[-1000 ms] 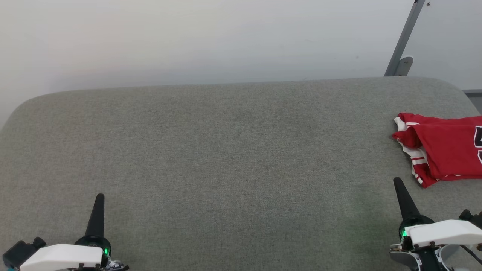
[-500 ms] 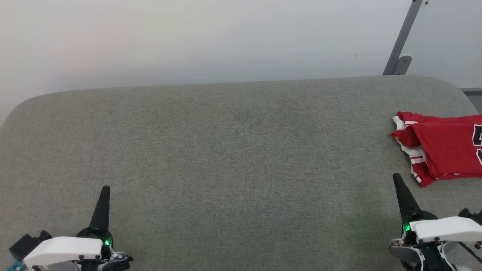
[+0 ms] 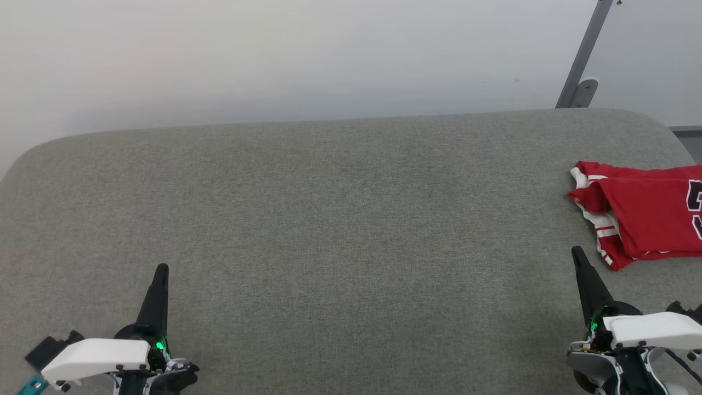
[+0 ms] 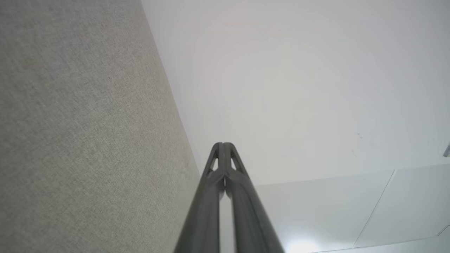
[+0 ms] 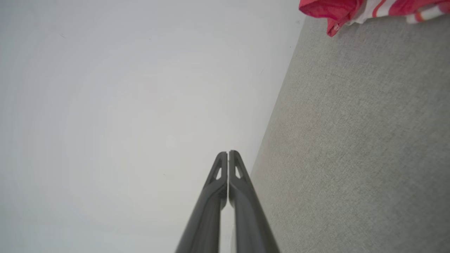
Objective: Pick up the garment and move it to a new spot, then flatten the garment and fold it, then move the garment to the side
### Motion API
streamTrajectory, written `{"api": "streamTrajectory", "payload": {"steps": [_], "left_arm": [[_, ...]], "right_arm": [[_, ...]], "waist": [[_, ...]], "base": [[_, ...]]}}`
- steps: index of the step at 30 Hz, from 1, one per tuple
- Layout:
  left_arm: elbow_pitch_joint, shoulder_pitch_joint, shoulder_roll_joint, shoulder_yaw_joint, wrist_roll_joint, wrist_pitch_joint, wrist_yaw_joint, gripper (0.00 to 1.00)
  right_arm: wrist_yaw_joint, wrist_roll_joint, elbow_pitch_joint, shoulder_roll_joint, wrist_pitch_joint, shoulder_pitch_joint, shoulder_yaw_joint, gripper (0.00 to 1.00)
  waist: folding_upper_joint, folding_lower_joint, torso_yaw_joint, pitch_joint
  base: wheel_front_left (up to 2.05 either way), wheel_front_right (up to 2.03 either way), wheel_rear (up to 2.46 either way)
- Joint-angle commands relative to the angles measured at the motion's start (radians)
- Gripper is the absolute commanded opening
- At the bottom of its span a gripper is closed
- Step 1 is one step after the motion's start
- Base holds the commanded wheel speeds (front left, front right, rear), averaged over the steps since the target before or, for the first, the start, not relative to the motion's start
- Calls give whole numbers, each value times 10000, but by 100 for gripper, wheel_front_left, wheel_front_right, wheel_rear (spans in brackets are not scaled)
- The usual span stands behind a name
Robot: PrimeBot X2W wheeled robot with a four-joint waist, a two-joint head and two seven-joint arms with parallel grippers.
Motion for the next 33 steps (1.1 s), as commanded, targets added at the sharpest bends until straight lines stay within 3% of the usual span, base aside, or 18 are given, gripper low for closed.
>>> {"api": "streamTrajectory", "payload": {"steps": [1,22,33], "left_arm": [[10,-242,3,-13,-167,86,-47,0],[211,-559,-209,-32,-1274,455,-55,0],[210,-545,-200,-29,-1272,452,-55,0]], "right_arm": [[-3,202,14,45,52,-153,-35,0],[-3,1447,58,86,303,-315,-65,0],[-3,1436,59,84,282,-281,-60,0]], "waist": [[0,0,-5,3],[0,0,-70,41],[0,0,-72,42]], "base": [[0,0,0],[0,0,0],[0,0,0]]}}
